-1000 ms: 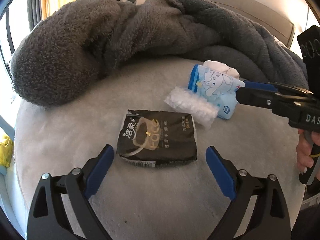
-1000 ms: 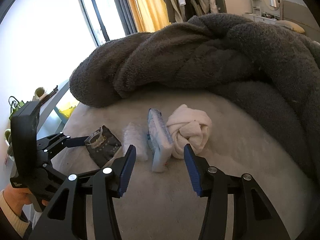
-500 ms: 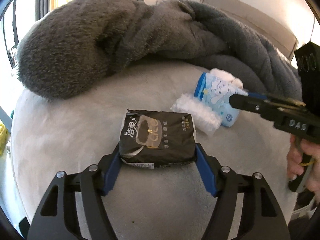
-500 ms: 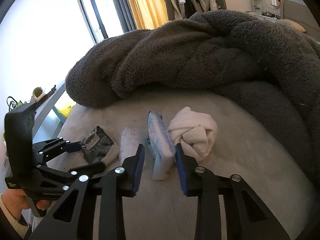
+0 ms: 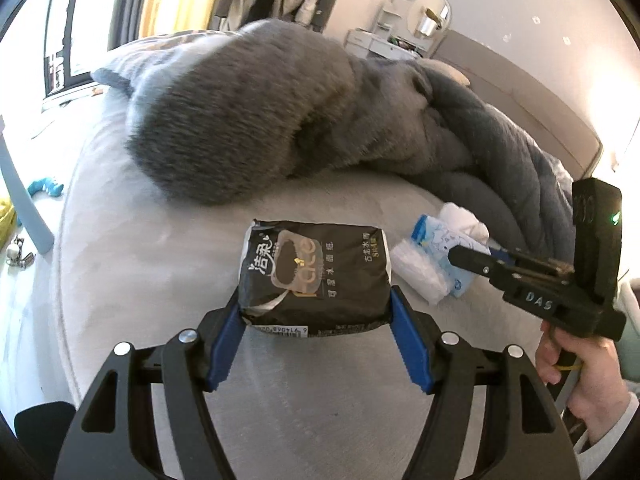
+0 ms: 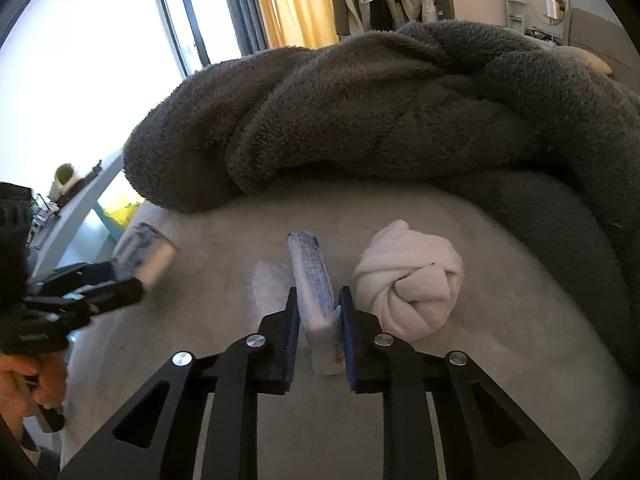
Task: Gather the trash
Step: 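Grasp the black snack packet with the left tool while the right tool grasps the tissue pack, then carry the snack packet and tissue pack with both tools over the green bin, then open the left tool dropping the snack packet while the right tool releases the tissue pack, then move both open tools back over the bed toward the sock and bubble wrap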
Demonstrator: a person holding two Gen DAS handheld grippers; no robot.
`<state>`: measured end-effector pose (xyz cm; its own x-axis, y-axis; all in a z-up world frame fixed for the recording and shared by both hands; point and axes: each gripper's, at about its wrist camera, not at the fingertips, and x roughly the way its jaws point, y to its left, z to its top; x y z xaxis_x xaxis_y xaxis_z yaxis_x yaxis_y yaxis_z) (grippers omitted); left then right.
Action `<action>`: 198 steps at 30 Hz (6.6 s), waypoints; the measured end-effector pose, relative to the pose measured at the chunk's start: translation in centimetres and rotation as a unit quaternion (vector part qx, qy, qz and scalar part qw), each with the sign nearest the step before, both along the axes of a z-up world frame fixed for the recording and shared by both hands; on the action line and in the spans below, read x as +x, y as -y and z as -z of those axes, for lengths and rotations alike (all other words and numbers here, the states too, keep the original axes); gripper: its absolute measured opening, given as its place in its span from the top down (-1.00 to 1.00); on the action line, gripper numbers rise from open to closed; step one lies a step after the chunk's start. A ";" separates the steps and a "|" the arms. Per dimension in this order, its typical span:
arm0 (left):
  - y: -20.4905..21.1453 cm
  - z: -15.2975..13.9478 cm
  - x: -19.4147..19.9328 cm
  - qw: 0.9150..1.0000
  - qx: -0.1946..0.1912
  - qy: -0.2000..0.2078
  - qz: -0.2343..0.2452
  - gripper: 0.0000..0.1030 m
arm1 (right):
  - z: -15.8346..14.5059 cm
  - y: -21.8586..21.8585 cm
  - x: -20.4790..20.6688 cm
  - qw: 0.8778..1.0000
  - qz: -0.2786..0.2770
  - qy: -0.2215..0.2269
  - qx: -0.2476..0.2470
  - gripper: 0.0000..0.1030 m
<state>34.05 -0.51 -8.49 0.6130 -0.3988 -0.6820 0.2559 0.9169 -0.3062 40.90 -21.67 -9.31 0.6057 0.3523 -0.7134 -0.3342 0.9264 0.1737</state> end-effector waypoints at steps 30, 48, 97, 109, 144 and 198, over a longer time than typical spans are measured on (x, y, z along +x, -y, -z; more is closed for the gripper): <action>-11.7 -1.2 -4.0 0.990 0.067 0.001 -0.128 -0.37 | -6.2 -11.5 -2.2 0.995 -0.068 0.062 0.034 0.77; -21.6 2.6 -7.6 0.976 0.102 -0.064 -0.180 -0.37 | -5.7 -24.2 -4.6 0.985 -0.158 0.051 0.042 0.77; -31.7 15.2 -15.8 0.937 0.085 -0.306 -0.144 -0.50 | 7.5 -43.4 -10.1 0.946 -0.287 -0.125 -0.080 0.77; -32.3 8.2 -16.9 0.960 0.080 -0.215 -0.159 -0.19 | 11.7 -44.9 -10.8 0.935 -0.292 -0.167 -0.113 0.77; -29.0 -8.1 -16.7 0.969 0.085 0.037 -0.231 -0.03 | 5.5 -42.3 -13.3 0.933 -0.331 -0.123 -0.068 0.01; -4.2 -7.6 -5.9 0.987 0.114 0.108 -0.027 -0.82 | -4.5 -3.5 -0.8 0.998 0.031 0.053 -0.034 -0.57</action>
<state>28.17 3.70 -0.85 0.7702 -0.2128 -0.6013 0.2411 0.9699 -0.0344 40.06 -18.15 -4.84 0.6977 0.2653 -0.6655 -0.2895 0.9541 0.0768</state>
